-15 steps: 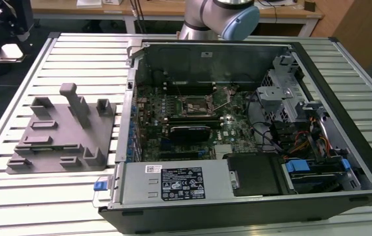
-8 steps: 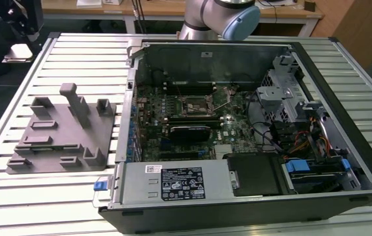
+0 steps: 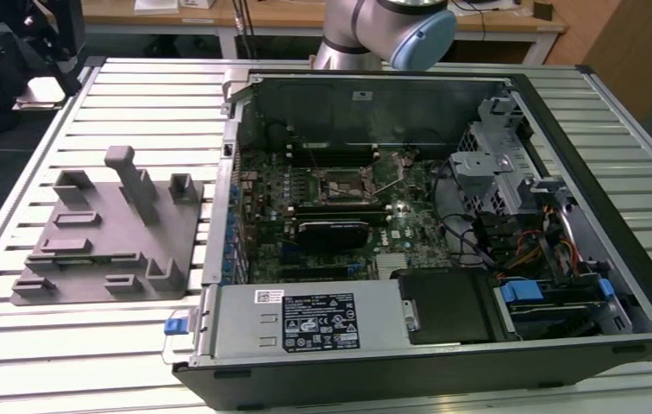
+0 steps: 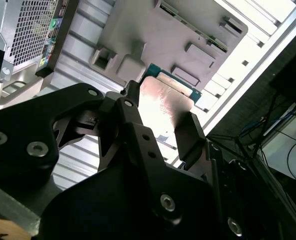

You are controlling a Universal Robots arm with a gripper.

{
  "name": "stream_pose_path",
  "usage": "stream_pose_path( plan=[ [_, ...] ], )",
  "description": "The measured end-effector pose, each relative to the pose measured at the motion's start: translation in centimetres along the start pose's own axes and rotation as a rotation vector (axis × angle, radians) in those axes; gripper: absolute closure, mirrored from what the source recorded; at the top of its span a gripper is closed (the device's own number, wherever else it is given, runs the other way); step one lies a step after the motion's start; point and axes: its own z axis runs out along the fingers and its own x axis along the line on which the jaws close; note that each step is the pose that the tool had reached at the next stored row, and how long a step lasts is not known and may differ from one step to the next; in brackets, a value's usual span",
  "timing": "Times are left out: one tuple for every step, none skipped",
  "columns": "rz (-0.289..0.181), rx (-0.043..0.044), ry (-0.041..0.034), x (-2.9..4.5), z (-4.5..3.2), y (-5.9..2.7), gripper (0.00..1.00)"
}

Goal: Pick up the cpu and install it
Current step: 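Pick up the cpu and move it towards the insertion slot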

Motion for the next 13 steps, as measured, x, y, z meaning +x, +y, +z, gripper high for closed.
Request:
stream_pose_path(
  plan=[
    [0.000, 0.0000, 0.0000, -0.10, 0.00, 0.00, 0.47],
    [0.000, 0.0000, 0.0000, -0.20, 0.00, 0.00, 0.47],
    [0.000, 0.0000, 0.0000, -0.29, 0.01, 0.00, 0.47],
    [0.000, 0.0000, 0.0000, -0.37, 0.01, 0.00, 0.47],
    [0.000, 0.0000, 0.0000, -0.45, 0.01, 0.00, 0.47],
    [0.000, 0.0000, 0.0000, -0.51, 0.01, 0.00, 0.47],
    [0.000, 0.0000, 0.0001, -0.58, 0.01, 0.00, 0.47],
    [0.000, 0.0000, 0.0000, -0.64, 0.02, 0.00, 0.47],
    [0.000, 0.0000, 0.0000, -0.70, 0.02, 0.00, 0.47],
    [0.000, 0.0000, 0.0000, -0.76, 0.02, 0.00, 0.47],
    [0.000, 0.0001, 0.0001, -0.82, 0.02, 0.00, 0.47],
    [0.000, 0.0000, 0.0000, -0.90, 0.02, 0.00, 0.47],
    [0.000, 0.0000, 0.0001, -0.98, 0.02, 0.00, 0.47]
  ],
)
